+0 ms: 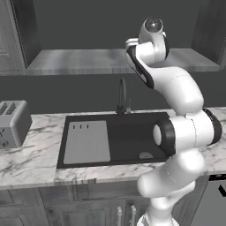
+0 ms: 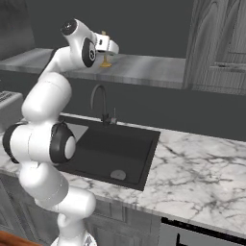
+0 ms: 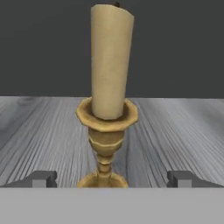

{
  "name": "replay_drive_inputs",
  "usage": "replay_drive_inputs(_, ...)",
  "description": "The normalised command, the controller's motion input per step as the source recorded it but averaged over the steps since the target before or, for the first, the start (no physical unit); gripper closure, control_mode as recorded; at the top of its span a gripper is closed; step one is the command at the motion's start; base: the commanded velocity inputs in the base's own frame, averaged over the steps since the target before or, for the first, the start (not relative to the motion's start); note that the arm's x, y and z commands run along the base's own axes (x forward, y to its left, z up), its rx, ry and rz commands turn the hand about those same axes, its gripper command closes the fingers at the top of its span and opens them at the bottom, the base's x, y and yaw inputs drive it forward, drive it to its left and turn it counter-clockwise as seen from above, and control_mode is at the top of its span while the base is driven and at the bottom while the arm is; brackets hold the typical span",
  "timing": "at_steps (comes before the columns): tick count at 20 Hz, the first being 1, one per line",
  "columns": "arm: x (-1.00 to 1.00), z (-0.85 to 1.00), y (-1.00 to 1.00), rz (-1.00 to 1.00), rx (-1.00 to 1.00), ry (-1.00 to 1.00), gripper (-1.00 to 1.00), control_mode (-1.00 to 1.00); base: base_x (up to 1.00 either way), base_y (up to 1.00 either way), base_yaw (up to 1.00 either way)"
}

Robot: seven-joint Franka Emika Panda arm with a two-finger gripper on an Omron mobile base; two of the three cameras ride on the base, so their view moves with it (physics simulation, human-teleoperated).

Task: Get the candle and the beer from the cabinet and move them to the dining counter.

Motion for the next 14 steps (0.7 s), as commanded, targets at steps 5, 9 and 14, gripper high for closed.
replay_drive_inputs(5,0.28,-0.02,0.0,0.0,0.0,0.02,-1.0,-1.0,0.0,0.0,0.0)
replay_drive_inputs(9,0.28,-0.06,0.0,0.0,0.0,0.0,-1.0,-1.0,0.0,0.0,0.0)
replay_drive_inputs(14,0.25,-0.07,0.0,0.0,0.0,0.0,-1.0,-1.0,0.0,0.0,0.0)
